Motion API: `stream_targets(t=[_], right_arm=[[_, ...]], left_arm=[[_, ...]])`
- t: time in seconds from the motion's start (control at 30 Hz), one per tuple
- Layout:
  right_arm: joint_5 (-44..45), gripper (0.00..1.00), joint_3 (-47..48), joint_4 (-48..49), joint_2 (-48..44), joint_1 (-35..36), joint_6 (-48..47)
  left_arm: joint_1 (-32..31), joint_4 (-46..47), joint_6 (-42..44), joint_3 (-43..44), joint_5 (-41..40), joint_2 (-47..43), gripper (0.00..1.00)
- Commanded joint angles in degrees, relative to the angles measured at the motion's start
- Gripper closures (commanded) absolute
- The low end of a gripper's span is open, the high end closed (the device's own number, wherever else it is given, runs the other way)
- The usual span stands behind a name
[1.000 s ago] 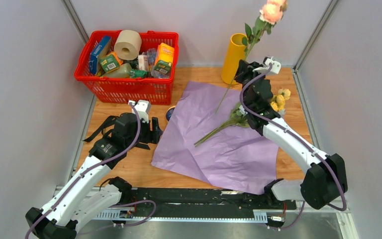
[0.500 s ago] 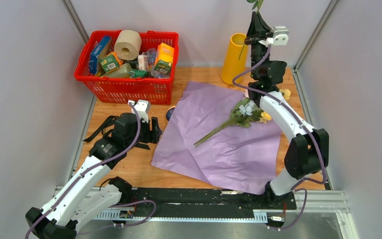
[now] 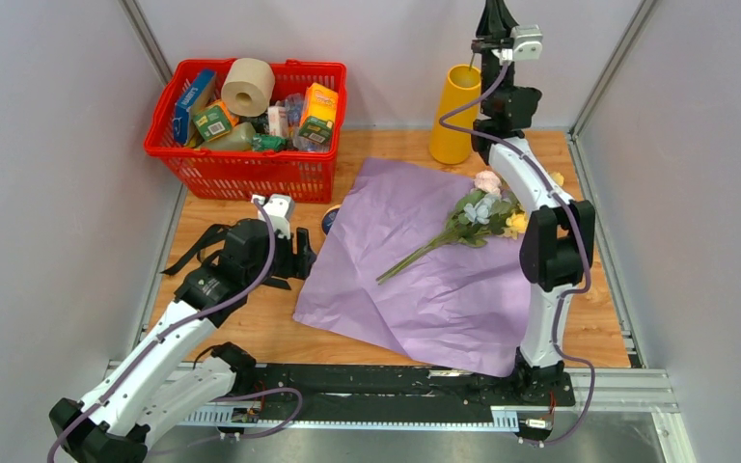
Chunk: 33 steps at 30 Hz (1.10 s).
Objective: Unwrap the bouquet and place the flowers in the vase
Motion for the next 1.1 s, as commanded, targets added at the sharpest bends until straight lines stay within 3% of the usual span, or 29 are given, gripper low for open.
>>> stream_targets(t=[0.0,0.13,0.3,0.4,0.53,0.8,0.87,1.07], right_arm=[[0.4,1.0,4.9,0.0,3.9,-1.1,0.6],[3.4,0.99,2.2,-5.6,4.9,-0.8,2.2],[11.0,1.0,-8.0,-6.6,2.1,0.0,3.4],[13.6,0.95,-11.8,-12.3,-0.6,0.3,5.8],[15.9,0.86,-10.9,-28.1,-3.4,0.6,8.7],[18.1,0.48,-10.7,-41.4,-9.1,0.6,9.0],[16.2,0.43,-11.7,-44.6,-11.7,0.6,12.4],[10.4,0.4,-19.8,-55.3,-22.9,0.9,25.3]], left_arm=[[-0.5,1.0,1.1,1.4,0.0,0.7,0.27],[-0.6,0.8,1.1,1.4,-0.7,1.0,0.26],[-0.7,0.8,1.1,1.5,-0.7,1.1,0.26],[-0.7,0.8,1.1,1.6,-0.9,1.1,0.27],[-0.7,0.8,1.2,1.5,-0.9,1.2,0.26],[-0.7,0.5,1.3,1.8,-3.1,1.2,0.26],[-0.7,0.3,1.3,1.8,-3.9,0.9,0.27],[-0.7,0.3,1.5,1.7,-4.4,0.2,0.26]])
